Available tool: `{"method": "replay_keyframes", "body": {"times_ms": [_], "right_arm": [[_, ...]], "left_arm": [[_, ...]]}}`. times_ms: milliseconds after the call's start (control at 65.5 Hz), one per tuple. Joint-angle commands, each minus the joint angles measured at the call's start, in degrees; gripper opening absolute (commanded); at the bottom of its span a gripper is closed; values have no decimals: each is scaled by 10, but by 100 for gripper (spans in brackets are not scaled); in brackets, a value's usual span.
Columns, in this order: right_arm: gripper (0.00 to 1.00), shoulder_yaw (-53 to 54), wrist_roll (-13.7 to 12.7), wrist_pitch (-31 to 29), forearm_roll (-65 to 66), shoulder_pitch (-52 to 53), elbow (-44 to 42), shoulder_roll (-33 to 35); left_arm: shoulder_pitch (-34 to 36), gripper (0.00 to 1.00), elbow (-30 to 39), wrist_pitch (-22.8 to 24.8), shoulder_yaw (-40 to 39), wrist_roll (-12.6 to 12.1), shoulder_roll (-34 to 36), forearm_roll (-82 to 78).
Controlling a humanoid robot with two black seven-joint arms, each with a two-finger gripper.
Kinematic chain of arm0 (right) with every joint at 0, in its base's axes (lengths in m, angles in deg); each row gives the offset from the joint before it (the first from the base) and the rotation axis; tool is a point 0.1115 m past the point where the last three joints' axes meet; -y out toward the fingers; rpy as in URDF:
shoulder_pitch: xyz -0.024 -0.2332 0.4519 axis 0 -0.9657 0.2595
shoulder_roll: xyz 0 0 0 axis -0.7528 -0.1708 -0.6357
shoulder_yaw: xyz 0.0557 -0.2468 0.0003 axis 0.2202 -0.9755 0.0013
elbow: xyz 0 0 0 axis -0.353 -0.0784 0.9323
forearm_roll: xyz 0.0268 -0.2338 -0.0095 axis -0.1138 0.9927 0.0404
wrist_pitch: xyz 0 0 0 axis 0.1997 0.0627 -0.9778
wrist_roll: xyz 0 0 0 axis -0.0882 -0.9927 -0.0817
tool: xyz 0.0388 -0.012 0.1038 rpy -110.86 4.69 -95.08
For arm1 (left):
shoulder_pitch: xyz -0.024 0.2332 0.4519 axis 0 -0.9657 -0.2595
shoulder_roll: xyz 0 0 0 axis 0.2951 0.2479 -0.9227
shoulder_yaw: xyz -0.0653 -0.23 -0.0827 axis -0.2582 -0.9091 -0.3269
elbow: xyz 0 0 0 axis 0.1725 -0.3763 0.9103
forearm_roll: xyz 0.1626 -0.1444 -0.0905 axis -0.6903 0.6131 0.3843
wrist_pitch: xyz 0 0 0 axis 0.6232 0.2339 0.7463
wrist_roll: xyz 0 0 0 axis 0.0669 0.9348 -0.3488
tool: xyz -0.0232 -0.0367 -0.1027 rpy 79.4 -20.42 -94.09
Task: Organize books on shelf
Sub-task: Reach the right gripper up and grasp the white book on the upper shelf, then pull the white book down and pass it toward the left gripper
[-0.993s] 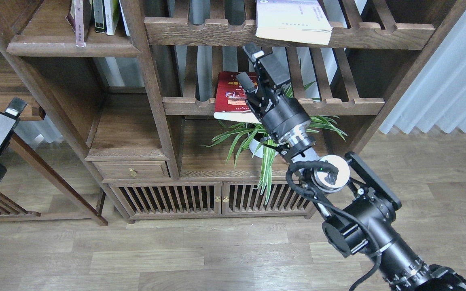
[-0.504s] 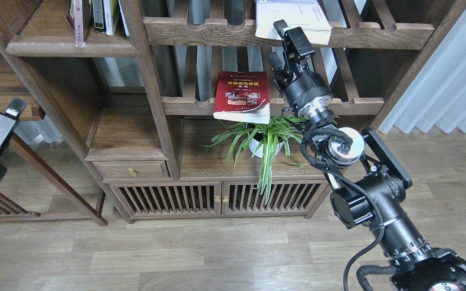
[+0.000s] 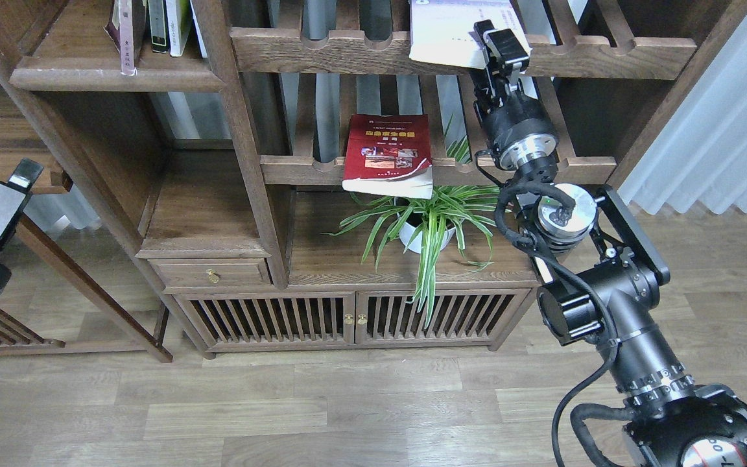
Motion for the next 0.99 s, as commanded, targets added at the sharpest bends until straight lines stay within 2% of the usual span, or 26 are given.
{"method": "replay_keyframes", "body": {"times_ms": [0,76,137,168,412,458,474,581,825,978], "right_arm": [[30,1,-3,-13,3,0,1,0],[22,-1,-6,-34,3,-1,4,0],[9,-10,-9,-69,1,-5,11,0],[6,-13,-12,-83,1,-8,16,0],[6,-31,-25,-112,-3,-60,104,0],[6,-31,-28,-128,-3,-82,127,0],[6,-31,-34,-149,-4,-117,157,0],[6,-31,-40,-186,-5,-185,201,29],[5,-31,-57,-330,-8,-339,215,100],[5,-22,-78,-333,-8,-416,215,93]], "left_arm": [[1,100,-1,0,0,0,0,0],[0,100,-2,0,0,0,-1,0],[0,100,-2,0,0,0,-1,0],[0,100,-2,0,0,0,-1,0],[0,100,-10,0,0,2,-2,0],[-1,100,-11,0,0,2,-3,0],[-2,100,-14,0,1,1,-3,0],[-3,100,-18,0,6,7,-7,3],[-2,100,-19,0,28,4,-61,73],[-2,99,-19,0,61,1,-88,87]]}}
